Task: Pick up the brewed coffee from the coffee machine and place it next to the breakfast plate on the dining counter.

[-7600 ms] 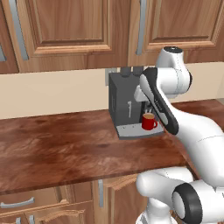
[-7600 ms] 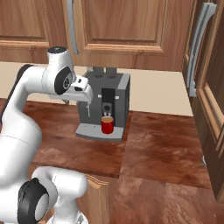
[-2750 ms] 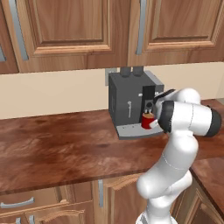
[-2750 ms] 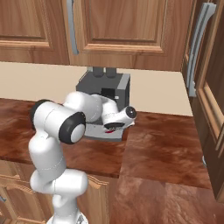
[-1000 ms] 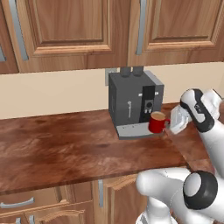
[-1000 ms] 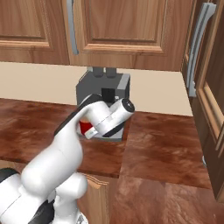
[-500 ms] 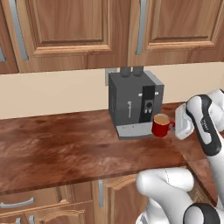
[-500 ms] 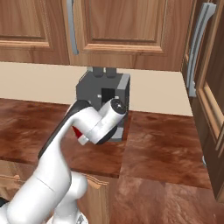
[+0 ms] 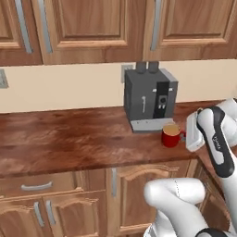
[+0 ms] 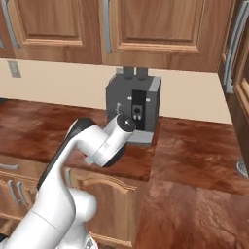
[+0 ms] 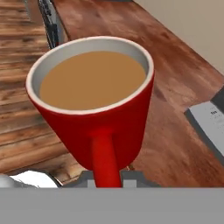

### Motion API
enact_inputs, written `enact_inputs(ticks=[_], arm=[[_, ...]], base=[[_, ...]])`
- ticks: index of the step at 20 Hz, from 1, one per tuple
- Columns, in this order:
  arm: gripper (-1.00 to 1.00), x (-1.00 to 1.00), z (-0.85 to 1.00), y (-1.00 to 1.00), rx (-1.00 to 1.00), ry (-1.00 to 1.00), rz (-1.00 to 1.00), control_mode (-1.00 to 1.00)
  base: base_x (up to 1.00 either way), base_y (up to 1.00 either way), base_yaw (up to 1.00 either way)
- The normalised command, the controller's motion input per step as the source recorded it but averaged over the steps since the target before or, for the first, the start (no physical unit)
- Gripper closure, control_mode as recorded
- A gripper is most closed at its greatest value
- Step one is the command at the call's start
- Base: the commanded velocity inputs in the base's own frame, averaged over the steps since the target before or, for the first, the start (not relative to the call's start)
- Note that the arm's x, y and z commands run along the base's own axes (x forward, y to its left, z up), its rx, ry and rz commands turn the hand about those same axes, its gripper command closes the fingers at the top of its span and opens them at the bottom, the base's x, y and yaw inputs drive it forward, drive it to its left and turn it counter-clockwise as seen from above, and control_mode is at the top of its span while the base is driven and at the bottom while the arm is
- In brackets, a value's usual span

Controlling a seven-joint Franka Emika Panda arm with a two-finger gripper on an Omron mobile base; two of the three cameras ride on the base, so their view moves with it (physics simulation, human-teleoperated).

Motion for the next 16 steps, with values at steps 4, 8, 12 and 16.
enact_inputs(ticks=[4, 8, 12, 16], arm=[[1.00, 0.00, 0.00, 0.00, 0.00, 0.00, 0.00, 1.00], [1.00, 0.00, 0.00, 0.00, 0.00, 0.00, 0.00, 1.00], [1.00, 0.00, 0.00, 0.00, 0.00, 0.00, 0.00, 1.00], [1.00, 0.00, 0.00, 0.00, 0.00, 0.00, 0.00, 1.00]], base=[[-0.47, 0.68, 0.51], [-0.16, 0.82, 0.80], [-0.19, 0.51, 0.96], [-0.02, 0.15, 0.99]])
